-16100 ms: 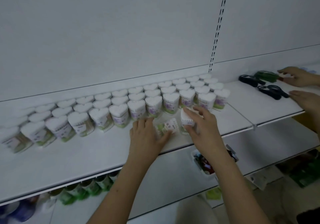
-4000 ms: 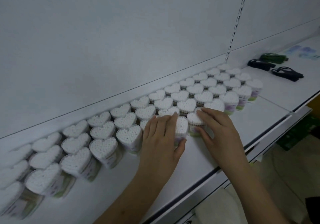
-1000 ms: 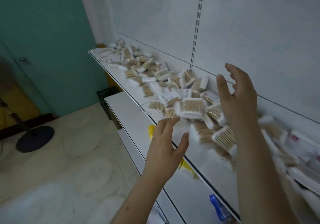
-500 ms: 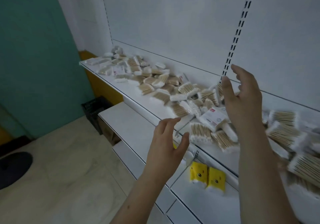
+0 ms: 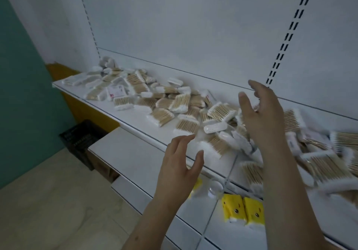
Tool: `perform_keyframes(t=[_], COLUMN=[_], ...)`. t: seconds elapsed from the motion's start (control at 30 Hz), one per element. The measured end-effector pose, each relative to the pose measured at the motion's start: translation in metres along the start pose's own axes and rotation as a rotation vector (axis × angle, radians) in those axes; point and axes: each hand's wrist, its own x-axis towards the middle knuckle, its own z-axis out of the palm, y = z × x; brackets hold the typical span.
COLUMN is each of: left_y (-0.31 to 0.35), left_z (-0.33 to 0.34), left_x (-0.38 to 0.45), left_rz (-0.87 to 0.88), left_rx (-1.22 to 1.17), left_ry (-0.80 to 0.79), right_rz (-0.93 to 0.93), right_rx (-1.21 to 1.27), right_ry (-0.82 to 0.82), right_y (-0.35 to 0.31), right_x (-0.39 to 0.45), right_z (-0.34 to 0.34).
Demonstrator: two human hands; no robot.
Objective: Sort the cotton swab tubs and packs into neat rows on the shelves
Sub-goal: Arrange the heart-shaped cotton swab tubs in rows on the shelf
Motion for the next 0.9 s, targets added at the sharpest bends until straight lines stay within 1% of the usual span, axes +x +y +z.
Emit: perform_keyframes(t=[0.13, 0.23, 0.33, 0.47, 0.67, 0.9], left_y=[-0.04, -0.067, -0.088, -0.122, -0.168, -0.225], left_z=[-0.015, -0.025, -0.039, -0.061, -0.097, -0.146], left_x=[0.058, 0.102, 0.138, 0.174, 0.216, 0.272], left_rz=[0.054, 0.085, 0.121, 0.121, 0.135, 0.185], left_rx=[0.042, 0.05, 0.058, 0.04, 0.009, -0.05], left_ry=[-0.033, -0.087, -0.134, -0.107, -0.097, -0.124], right_rz=[0.074, 0.13, 0.142, 0.128, 0.161, 0.194], right_rx=[-0.008, -0.026, -0.057, -0.07, -0.123, -0.196], right_ry=[-0.008, -0.002, -0.027, -0.055, -0.082, -0.017], right_y=[-0.002, -0.005, -0.015, -0.034, -0.049, -0.083], right_x=[0.025, 0.046, 0.065, 0.086, 0.096, 0.102], right_z=[0.049, 0.083, 0.117, 0.161, 0.21, 0.28])
